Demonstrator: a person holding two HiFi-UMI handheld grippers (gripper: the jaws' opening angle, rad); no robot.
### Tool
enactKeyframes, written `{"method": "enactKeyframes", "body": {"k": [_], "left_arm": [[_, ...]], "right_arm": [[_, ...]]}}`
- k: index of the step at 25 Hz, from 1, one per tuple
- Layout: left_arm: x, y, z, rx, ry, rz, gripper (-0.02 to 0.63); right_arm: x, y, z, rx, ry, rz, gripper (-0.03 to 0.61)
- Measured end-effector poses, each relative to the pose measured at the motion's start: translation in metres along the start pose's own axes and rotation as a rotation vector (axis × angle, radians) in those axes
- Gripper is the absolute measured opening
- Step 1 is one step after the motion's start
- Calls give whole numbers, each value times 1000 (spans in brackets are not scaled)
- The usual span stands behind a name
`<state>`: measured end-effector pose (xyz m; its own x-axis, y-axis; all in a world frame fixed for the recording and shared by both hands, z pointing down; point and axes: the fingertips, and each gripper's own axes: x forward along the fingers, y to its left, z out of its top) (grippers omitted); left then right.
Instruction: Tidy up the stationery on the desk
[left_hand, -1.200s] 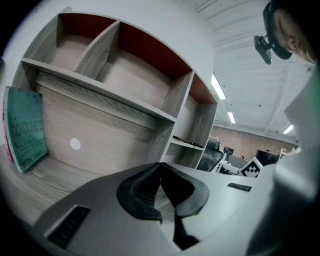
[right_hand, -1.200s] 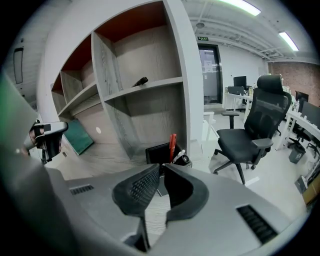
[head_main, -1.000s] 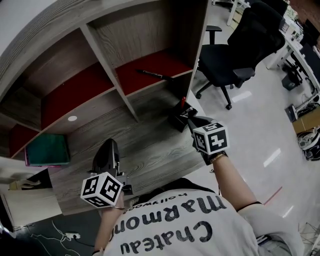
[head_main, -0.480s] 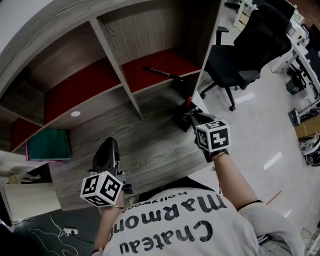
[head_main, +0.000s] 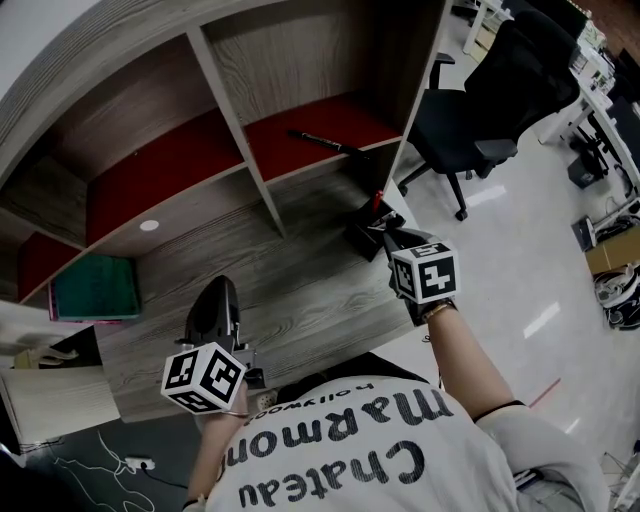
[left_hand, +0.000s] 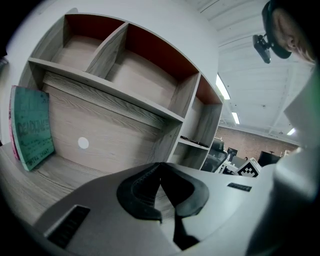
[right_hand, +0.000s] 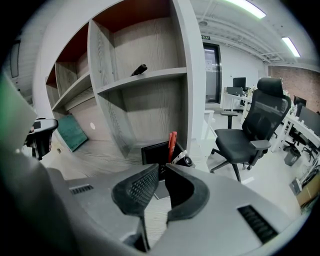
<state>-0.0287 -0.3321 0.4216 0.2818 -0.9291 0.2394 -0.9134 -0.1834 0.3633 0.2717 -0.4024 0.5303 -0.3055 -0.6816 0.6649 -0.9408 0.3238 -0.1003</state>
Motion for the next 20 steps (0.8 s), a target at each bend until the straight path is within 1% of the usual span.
{"method": "enactKeyframes", "body": {"k": [2,5,11,14,20], "left_arm": [[-1,1,-3,-4,3,-1,15],[-2,2,-4,-7,2,-5,15],[-3,5,0,-13,0,-20,15],[-4,7,7,-8,-2,-45,15],[-18,17,29,19,-10,-98,15]], "right_arm": [[0,0,-3,5,3,-1,52],[-1,1,-6,9,5,-2,86],[-10,3,2,20,-25,-25,87],[-20,6,13,45,-70,-47,87],[-57,23,40,108,-220,-107,65]]}}
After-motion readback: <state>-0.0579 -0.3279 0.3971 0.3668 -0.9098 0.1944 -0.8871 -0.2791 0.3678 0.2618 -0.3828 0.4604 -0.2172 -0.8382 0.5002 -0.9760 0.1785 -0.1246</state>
